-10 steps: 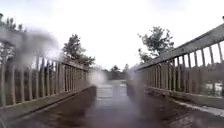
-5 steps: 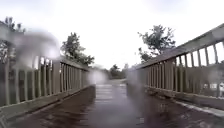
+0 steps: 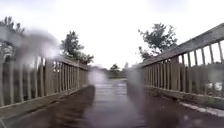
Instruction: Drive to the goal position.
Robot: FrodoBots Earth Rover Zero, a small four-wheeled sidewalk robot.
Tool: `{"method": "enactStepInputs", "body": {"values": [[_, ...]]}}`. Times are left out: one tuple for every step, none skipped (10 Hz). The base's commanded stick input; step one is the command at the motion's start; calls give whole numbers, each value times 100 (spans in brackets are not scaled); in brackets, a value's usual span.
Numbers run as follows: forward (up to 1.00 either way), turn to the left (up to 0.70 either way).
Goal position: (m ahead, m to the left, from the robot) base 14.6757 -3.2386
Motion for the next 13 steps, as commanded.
{"method": "enactStepInputs", "body": {"values": [[45, 0], [45, 0], [45, 0], [45, 0], [45, 0], [45, 0], [45, 0], [45, 0], [45, 0], [45, 0], [45, 0], [45, 0], [45, 0]]}}
